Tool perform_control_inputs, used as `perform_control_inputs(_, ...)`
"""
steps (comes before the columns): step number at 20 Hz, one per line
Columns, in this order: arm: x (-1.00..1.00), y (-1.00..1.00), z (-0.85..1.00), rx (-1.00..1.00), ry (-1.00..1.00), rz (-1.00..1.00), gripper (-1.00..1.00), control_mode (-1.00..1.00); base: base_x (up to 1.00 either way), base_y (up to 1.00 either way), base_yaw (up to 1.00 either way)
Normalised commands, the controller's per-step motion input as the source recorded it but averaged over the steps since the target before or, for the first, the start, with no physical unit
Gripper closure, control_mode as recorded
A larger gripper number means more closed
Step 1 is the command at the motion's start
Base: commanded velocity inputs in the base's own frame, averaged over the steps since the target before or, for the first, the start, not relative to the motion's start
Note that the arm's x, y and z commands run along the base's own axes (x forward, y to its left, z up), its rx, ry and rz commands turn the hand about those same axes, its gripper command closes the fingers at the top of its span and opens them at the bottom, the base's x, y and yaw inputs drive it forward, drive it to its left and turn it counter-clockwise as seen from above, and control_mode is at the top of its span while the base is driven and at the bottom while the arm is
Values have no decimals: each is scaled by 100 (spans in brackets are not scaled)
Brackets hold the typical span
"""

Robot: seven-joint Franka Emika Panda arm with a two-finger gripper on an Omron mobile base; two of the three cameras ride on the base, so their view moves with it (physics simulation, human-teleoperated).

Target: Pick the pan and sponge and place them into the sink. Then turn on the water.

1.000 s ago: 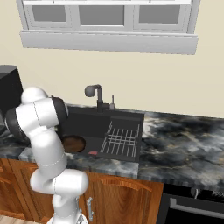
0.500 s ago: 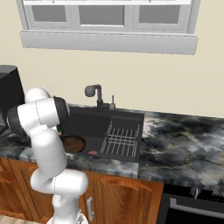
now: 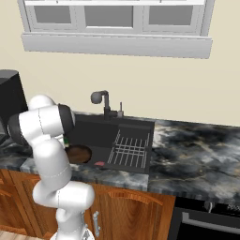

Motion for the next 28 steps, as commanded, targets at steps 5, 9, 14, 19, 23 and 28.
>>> perform_control_inputs(5,0,-18,0,9,0,-2,100,-100,0,0,0)
perform_control_inputs(9,0,-18,-5,6,0,-1,100,-100,0,0,0)
perform_control_inputs(14,1,-13,-5,2,0,-1,100,-100,0,0,0)
perform_control_inputs(19,4,-7,-8,0,0,-1,100,-100,0,0,0)
perform_control_inputs(23,10,-2,-9,0,0,-1,100,-100,0,0,0)
perform_control_inputs(28,11,-4,-9,0,0,-1,100,-100,0,0,0)
